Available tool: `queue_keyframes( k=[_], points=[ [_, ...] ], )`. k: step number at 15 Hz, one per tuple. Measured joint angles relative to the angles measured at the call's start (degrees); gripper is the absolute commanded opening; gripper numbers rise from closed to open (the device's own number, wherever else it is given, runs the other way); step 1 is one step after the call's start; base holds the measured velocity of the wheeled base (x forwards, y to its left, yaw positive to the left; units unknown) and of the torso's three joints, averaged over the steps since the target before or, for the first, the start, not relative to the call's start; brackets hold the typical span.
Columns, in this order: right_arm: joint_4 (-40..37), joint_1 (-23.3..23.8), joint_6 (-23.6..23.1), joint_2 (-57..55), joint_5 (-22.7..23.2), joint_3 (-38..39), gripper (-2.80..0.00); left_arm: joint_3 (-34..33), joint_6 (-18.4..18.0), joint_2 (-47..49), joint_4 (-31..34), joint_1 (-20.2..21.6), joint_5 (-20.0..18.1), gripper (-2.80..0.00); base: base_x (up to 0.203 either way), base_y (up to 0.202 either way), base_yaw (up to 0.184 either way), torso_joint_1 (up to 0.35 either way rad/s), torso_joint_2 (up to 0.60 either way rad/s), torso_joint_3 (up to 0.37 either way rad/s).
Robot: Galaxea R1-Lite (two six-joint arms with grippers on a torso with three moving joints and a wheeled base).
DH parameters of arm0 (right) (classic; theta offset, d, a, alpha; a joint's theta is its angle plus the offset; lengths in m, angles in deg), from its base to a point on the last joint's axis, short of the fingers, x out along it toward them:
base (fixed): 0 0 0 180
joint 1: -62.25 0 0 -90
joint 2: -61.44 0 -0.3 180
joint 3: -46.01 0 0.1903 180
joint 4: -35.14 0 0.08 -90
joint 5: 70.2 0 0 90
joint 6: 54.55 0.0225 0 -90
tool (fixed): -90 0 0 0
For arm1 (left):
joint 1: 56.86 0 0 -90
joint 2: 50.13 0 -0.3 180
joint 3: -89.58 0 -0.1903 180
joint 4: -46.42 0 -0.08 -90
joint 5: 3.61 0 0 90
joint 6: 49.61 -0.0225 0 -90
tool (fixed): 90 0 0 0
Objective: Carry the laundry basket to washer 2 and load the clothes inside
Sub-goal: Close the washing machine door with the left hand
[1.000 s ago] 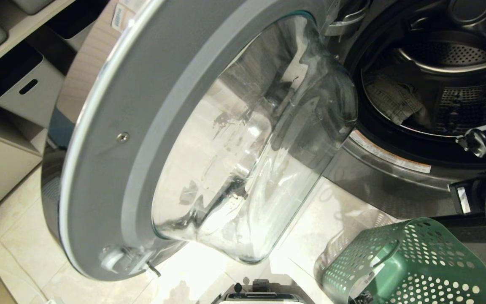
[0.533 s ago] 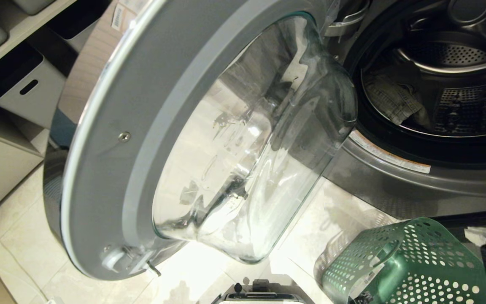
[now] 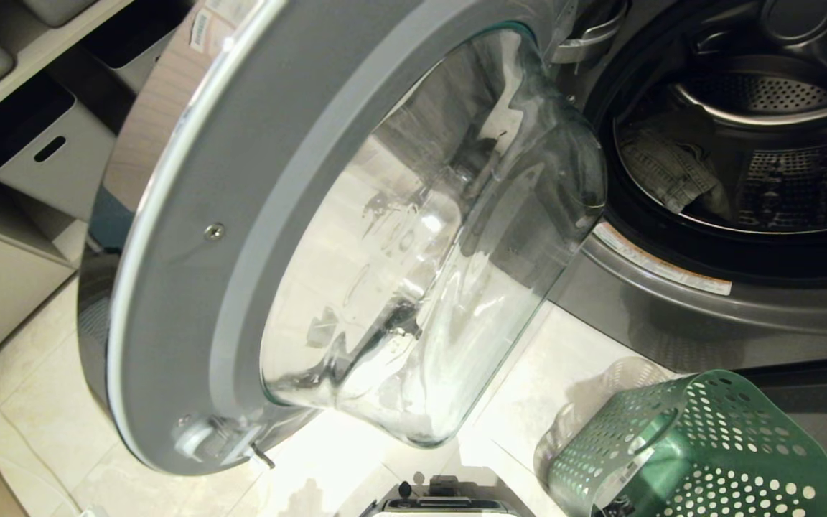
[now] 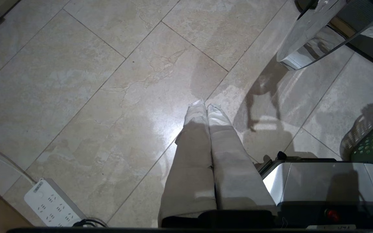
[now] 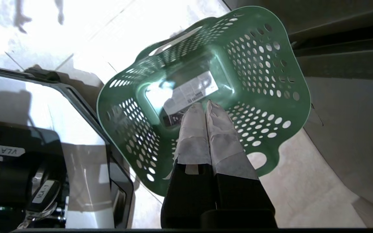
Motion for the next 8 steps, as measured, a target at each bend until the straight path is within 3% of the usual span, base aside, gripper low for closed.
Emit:
queue_keyframes(
  k=[3,8],
  points=[
    [-3.67,3.59,-1.65,9.22,5.73,2.29,-2.80,0.00,0.00,0.00,-0.01,0.00,0.00,-2.80,0.000,0.000,0.000,0.000,0.00,0.000],
    [-4.25,0.44,-1.65,16.54,6.58,2.80,-2.80,0.00,0.00,0.00,-0.03,0.00,-0.02,-2.80,0.000,0.000,0.000,0.000,0.00,0.000]
  ],
)
